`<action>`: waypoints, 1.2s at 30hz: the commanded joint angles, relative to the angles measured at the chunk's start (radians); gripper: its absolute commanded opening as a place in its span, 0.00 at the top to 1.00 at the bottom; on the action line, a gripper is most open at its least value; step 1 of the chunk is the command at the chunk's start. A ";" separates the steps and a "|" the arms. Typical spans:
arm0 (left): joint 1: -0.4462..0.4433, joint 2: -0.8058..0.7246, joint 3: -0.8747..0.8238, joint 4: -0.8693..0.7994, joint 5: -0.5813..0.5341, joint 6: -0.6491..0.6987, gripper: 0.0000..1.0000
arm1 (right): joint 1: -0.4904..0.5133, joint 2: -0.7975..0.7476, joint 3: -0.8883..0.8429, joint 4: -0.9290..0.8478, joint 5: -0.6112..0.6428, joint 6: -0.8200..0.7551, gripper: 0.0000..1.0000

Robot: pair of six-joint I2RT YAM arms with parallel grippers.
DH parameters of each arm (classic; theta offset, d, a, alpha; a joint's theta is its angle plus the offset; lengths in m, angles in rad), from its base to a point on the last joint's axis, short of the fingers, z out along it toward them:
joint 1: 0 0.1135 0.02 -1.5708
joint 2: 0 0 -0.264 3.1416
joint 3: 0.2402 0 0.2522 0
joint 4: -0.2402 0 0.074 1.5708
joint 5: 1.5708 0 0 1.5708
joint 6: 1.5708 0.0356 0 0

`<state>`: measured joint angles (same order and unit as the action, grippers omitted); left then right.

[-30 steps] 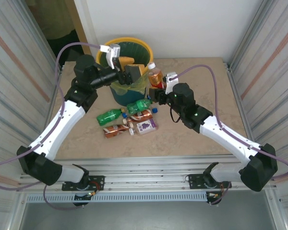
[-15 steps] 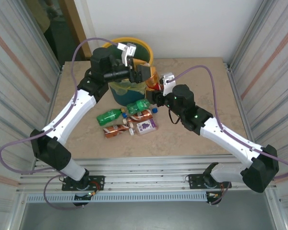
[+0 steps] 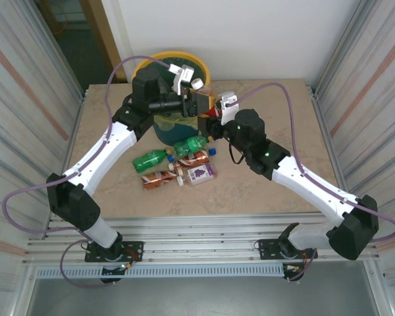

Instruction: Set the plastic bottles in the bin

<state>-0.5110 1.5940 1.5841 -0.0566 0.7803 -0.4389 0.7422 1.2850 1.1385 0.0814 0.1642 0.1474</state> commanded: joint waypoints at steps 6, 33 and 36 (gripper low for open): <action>-0.004 -0.004 0.019 0.007 0.024 -0.003 0.75 | 0.006 0.031 0.060 -0.016 0.019 -0.003 0.42; 0.202 0.207 0.401 -0.145 -0.349 0.313 0.85 | -0.081 -0.014 0.006 -0.374 0.198 0.441 0.02; 0.207 0.252 0.432 -0.184 -0.369 0.338 0.85 | -0.119 -0.024 -0.012 -0.418 0.191 0.518 0.02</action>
<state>-0.3130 1.8210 1.9709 -0.1734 0.4549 -0.1623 0.6479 1.2915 1.1500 -0.2504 0.3229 0.5373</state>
